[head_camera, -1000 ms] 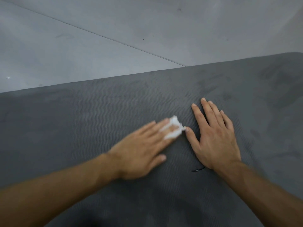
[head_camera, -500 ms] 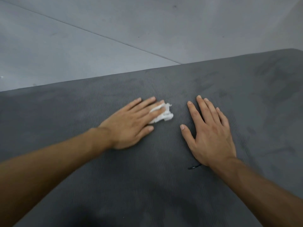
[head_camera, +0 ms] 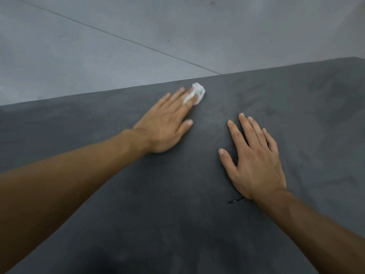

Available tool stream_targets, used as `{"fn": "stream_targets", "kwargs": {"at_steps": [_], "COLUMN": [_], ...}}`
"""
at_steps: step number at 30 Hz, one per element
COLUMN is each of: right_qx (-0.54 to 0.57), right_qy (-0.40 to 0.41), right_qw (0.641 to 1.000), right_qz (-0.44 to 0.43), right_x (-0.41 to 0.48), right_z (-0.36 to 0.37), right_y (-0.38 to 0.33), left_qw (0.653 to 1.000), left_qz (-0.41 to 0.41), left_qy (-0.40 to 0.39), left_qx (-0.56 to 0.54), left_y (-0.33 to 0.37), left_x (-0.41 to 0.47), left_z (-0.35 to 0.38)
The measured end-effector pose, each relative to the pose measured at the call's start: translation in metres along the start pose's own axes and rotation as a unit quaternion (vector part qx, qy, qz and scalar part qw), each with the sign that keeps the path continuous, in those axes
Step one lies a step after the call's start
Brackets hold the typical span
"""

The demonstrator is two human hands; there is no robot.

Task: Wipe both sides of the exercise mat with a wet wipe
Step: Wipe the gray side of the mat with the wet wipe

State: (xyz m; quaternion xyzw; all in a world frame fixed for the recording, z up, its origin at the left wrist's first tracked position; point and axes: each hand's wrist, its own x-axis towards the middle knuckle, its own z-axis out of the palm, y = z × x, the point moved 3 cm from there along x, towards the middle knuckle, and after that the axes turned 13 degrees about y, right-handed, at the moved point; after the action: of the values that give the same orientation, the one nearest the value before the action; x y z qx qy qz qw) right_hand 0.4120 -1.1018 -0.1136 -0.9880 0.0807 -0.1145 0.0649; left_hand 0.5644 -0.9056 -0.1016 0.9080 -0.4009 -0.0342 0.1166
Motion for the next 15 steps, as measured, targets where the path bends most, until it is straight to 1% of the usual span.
{"fn": "stream_targets", "kwargs": {"at_steps": [3,7,9,11,14,15], "right_qx": [0.000,-0.001,-0.005,-0.003,-0.001,-0.001], "right_qy": [0.008,0.010,0.007,0.009,0.011,0.010], "right_qw": [1.000,1.000,1.000,1.000,1.000,1.000], "right_qz": [-0.002,-0.002,-0.004,-0.005,-0.004,-0.004], "right_x": [-0.001,-0.001,-0.001,-0.001,-0.001,-0.001], "right_z": [0.000,0.000,0.000,0.000,0.000,0.000], "right_y": [0.000,0.001,0.001,0.001,0.000,0.000], "left_qw": [0.996,0.987,0.977,0.958,0.902,0.890], "left_qz": [0.082,0.152,0.205,0.278,0.412,0.435], "left_qy": [-0.029,-0.052,-0.053,-0.059,-0.065,-0.068], "left_qx": [-0.005,0.024,0.036,0.050,0.111,0.119], "left_y": [0.036,0.065,0.077,0.087,0.089,0.085], "left_x": [-0.044,-0.099,-0.123,-0.147,-0.172,-0.174], "left_z": [0.003,0.011,0.013,0.019,0.027,0.028]}}
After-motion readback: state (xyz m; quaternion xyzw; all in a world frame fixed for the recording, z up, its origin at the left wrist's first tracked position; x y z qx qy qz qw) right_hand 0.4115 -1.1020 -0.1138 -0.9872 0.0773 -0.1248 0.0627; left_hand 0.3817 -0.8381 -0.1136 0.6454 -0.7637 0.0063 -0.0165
